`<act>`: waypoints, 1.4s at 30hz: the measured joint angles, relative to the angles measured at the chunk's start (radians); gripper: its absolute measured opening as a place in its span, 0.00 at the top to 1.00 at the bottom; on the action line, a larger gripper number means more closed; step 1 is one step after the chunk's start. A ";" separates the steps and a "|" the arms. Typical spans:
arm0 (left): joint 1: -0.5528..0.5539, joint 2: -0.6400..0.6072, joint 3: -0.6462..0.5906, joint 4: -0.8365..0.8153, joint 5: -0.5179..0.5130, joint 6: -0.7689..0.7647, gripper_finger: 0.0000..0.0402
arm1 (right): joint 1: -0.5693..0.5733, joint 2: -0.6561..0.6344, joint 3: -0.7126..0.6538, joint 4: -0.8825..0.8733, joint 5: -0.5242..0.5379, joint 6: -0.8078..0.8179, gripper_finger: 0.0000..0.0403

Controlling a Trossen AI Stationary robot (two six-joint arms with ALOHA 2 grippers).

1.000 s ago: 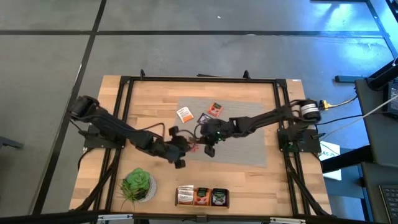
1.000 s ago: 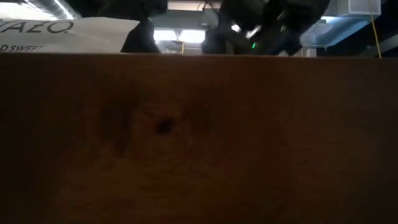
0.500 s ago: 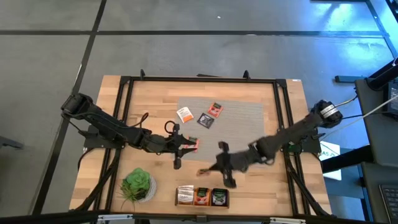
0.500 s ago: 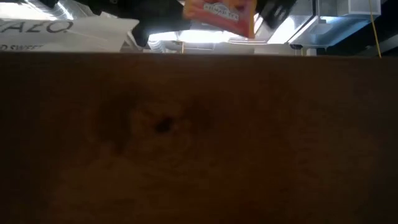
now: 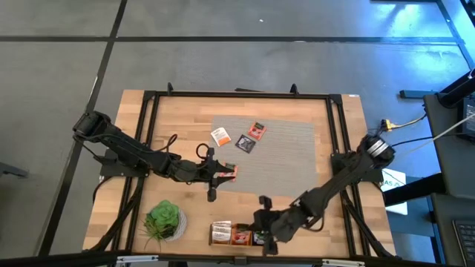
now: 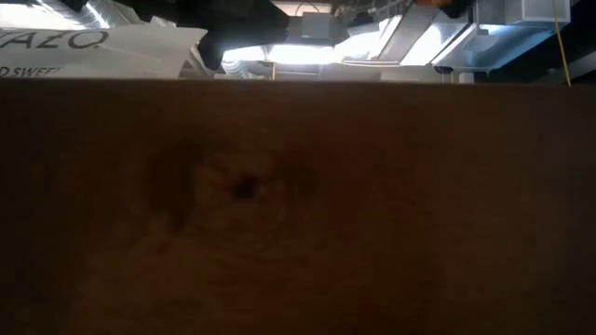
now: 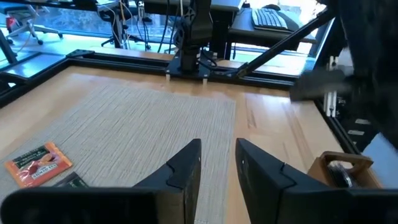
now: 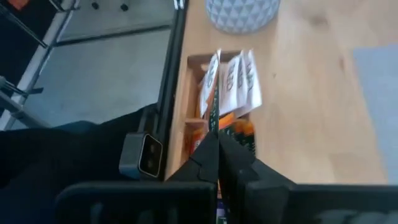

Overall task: Pick & Place Tea
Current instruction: Put the orange tea bag into the middle section of the wooden organizer

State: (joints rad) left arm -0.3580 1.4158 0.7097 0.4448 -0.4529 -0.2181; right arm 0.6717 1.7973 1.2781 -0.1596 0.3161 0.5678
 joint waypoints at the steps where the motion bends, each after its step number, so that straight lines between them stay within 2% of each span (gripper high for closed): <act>1: 0.000 0.000 0.000 0.000 0.000 -0.006 0.76 | 0.002 0.023 0.011 -0.002 -0.003 0.012 0.99; 11: 0.000 0.000 0.000 -0.001 0.001 -0.033 0.76 | 0.003 0.168 0.091 -0.013 -0.063 0.090 0.99; 21: 0.004 0.000 0.000 0.000 0.000 -0.024 0.76 | 0.003 0.173 0.092 -0.064 -0.063 0.131 0.99; 29: 0.015 0.000 0.000 0.000 -0.001 -0.020 0.76 | 0.016 0.173 0.092 -0.076 -0.010 0.102 0.99; 36: 0.014 0.000 0.000 0.000 -0.001 -0.020 0.76 | 0.042 0.173 0.095 -0.019 0.013 0.003 0.99; 42: 0.014 0.000 0.000 0.000 -0.001 -0.023 0.76 | 0.047 0.174 0.108 -0.034 0.015 -0.003 0.99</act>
State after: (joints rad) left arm -0.3439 1.4158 0.7097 0.4450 -0.4541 -0.2413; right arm 0.7185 1.9709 1.3865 -0.1934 0.3309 0.5649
